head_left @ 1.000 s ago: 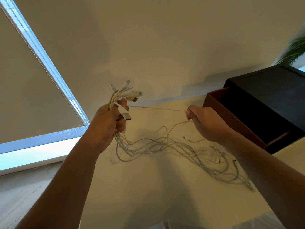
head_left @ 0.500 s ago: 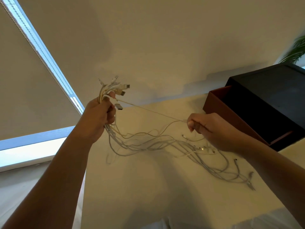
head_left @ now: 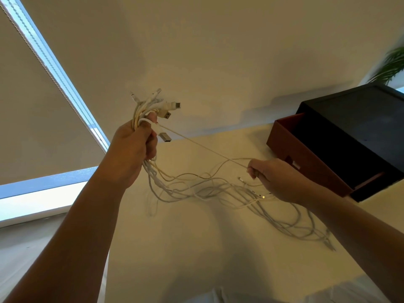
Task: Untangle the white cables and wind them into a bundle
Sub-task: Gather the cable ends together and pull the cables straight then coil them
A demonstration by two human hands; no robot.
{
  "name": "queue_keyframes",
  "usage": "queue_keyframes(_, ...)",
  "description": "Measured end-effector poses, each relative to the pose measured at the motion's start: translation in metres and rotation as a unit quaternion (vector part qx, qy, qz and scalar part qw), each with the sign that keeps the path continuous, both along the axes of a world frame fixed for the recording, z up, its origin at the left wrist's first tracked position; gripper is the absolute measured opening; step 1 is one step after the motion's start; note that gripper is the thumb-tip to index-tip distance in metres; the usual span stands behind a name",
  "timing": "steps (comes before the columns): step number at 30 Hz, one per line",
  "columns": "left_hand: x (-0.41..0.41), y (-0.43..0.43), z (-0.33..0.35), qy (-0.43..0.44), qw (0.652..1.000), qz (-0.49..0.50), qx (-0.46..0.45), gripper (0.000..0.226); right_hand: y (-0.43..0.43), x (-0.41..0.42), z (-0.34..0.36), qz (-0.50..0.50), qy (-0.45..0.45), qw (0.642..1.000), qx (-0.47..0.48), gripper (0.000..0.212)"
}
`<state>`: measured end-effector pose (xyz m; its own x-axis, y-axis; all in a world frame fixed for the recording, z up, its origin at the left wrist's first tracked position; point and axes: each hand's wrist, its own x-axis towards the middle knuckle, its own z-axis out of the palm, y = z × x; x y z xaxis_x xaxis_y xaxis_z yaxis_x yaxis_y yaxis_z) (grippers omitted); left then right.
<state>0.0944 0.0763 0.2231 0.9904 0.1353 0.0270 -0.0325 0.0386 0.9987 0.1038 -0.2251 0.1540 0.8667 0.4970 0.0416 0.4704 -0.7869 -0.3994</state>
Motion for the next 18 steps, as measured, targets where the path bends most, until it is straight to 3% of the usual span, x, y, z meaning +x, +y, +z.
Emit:
queue_keyframes(8,-0.002,0.007,0.005,-0.01,0.999,-0.001,-0.05,0.038,-0.024,-0.002,-0.007,-0.087,0.042,0.995,0.024,0.022)
queue_keyframes(18,-0.001,0.022,0.011,-0.028,0.997,0.002,-0.079,0.049,-0.06,-0.002,-0.037,-0.168,0.091,0.981,-0.018,0.028)
